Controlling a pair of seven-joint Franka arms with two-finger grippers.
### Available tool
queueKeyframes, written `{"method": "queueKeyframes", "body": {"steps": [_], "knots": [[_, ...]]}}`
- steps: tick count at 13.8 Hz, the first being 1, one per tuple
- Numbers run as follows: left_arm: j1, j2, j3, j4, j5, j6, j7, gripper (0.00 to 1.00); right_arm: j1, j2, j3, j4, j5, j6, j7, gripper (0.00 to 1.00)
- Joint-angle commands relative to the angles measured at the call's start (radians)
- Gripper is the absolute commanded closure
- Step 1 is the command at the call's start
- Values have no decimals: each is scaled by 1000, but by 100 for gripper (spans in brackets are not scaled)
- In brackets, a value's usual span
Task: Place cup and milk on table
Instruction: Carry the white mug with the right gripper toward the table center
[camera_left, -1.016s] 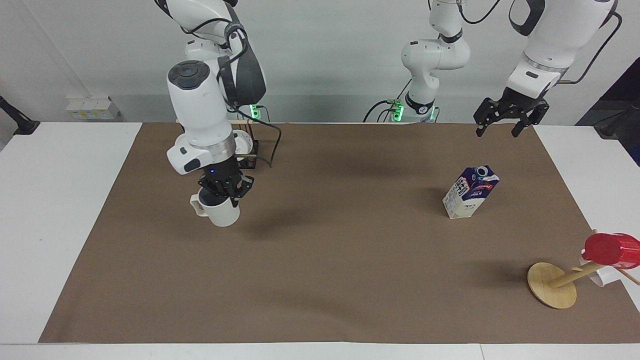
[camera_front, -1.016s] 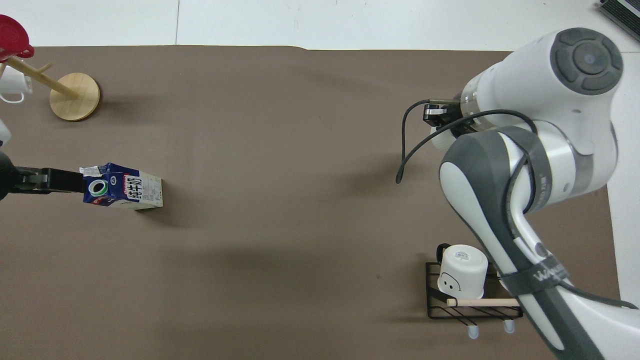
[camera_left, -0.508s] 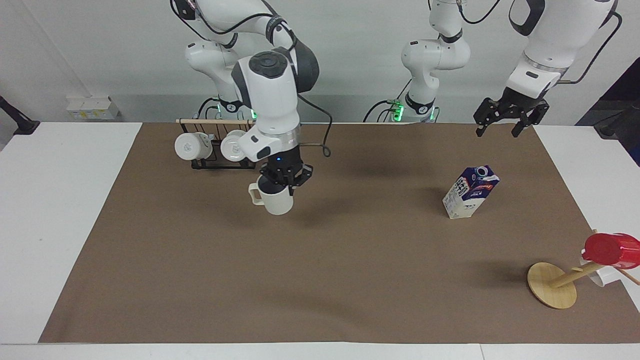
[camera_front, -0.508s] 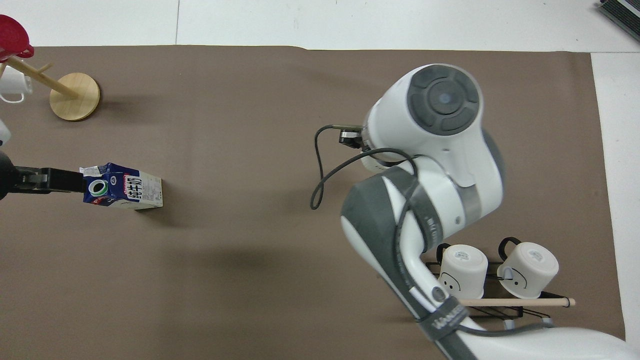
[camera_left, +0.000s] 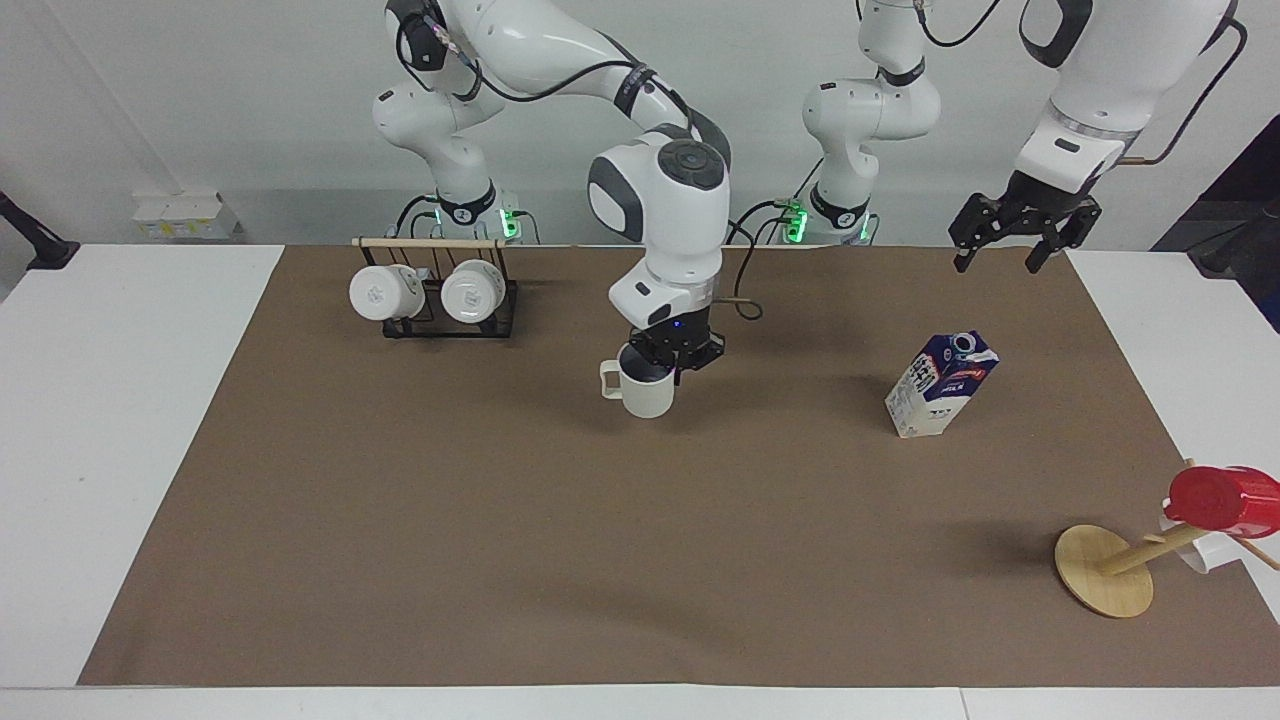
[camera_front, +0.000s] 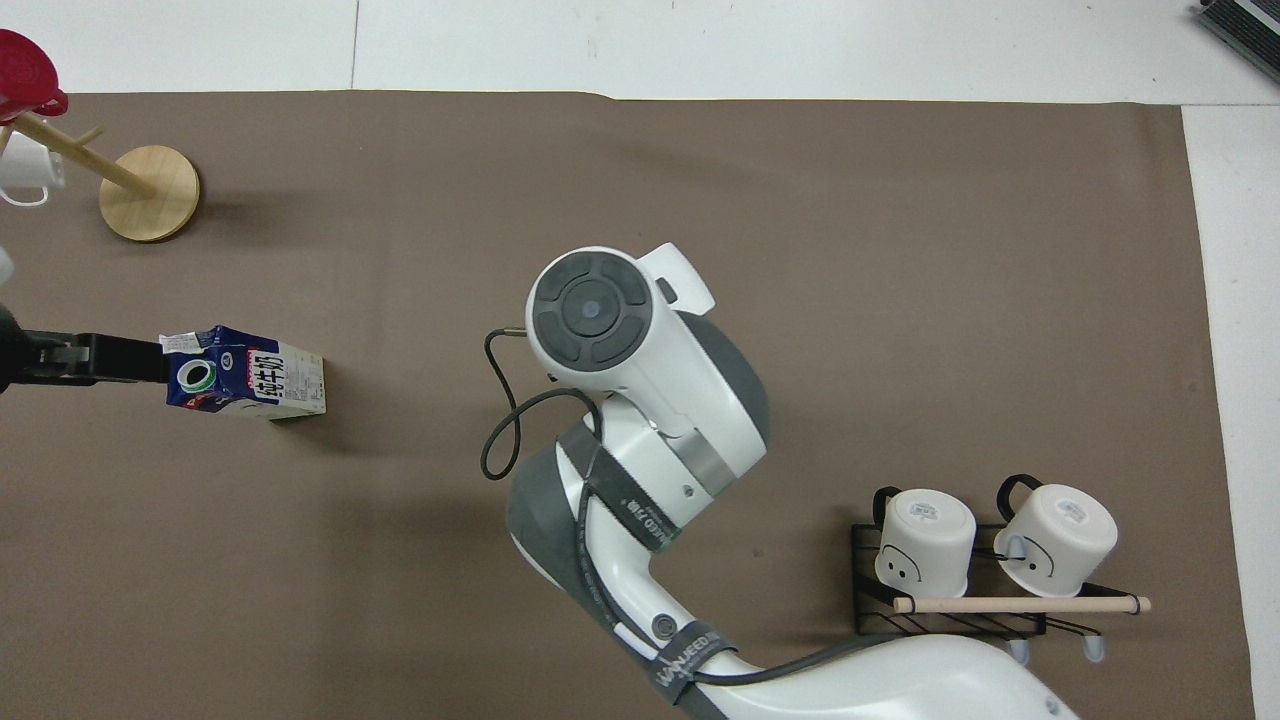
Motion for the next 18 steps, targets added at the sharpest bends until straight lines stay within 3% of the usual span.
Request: {"method": "queueKeyframes", "body": {"steps": [1, 9, 18], "knots": [[8, -6, -4, 11, 15, -24, -8, 0, 1, 46, 0, 41, -32, 21, 34, 100], [8, -20, -4, -15, 15, -10, -1, 0, -10, 51, 0, -26, -18, 128, 77, 100], [9, -19, -3, -245, 19, 275, 2, 0, -16, 30, 0, -126, -12, 206, 72, 100]]}}
